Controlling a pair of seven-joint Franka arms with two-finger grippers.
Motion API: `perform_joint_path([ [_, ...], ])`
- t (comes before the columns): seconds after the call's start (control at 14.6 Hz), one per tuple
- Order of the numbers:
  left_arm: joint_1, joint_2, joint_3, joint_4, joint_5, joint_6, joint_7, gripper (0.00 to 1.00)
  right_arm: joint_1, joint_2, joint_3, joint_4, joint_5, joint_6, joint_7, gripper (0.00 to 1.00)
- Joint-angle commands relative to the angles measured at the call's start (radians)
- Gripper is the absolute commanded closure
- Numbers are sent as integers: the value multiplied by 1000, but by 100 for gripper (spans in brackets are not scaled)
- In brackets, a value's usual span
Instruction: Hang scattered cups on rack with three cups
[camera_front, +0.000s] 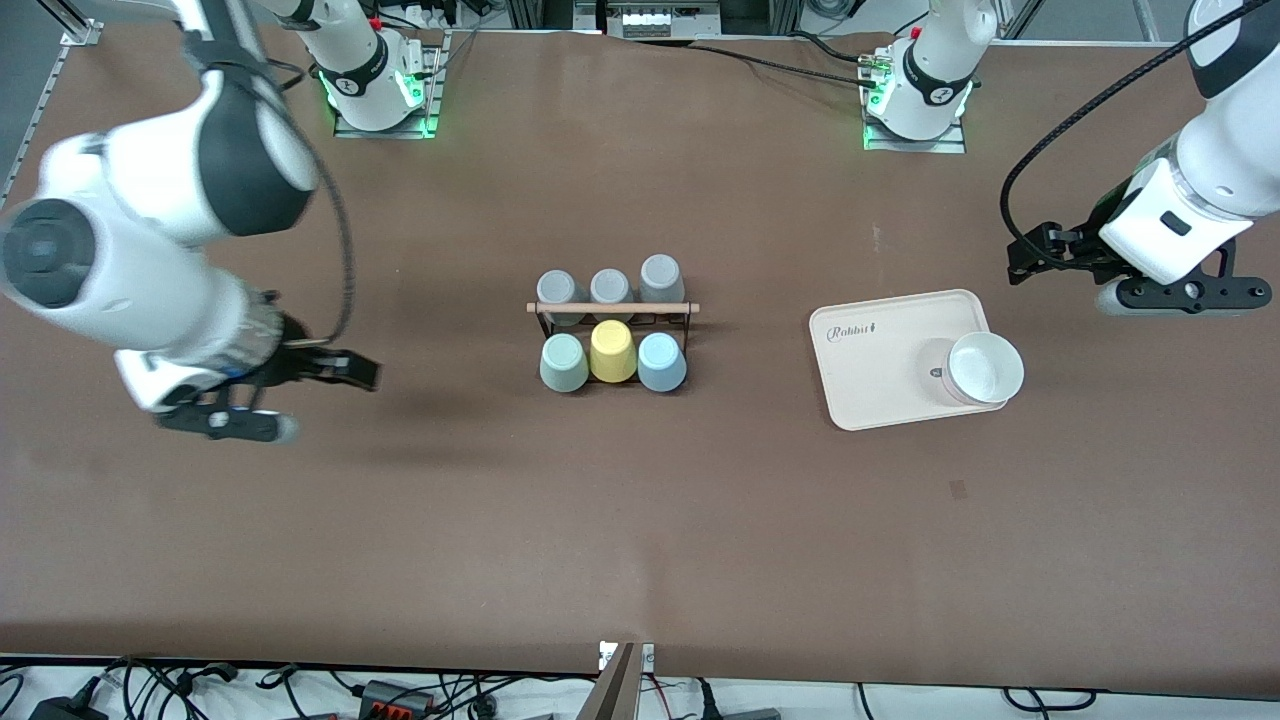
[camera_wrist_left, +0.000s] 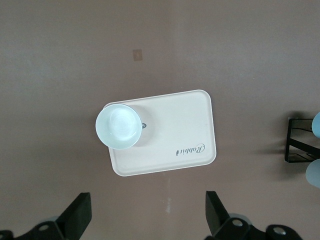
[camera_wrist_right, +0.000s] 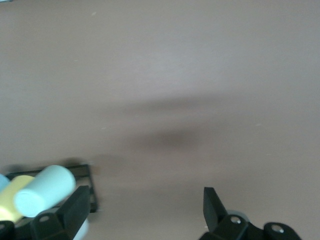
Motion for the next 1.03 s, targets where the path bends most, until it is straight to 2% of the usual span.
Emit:
perform_joint_path([
  [0.0, 11, -1, 1, 11, -14, -15, 34, 0, -60, -47, -21, 39, -19, -54, -124, 0],
  [0.14, 11, -1, 1, 11, -14, -15, 34, 0, -84, -84, -82, 33, -13, -55, -264, 0],
  [0.27, 11, -1, 1, 11, -14, -15, 34, 0, -161, -110, -79, 27, -8, -57, -346, 0],
  [0.62, 11, -1, 1, 11, -14, -17, 34, 0, -166, -174, -87, -2, -22, -128, -363, 0],
  [0.96, 11, -1, 1, 9, -14, -18, 34, 0, -164, -361, -84, -300, -51, -2, -366, 0],
])
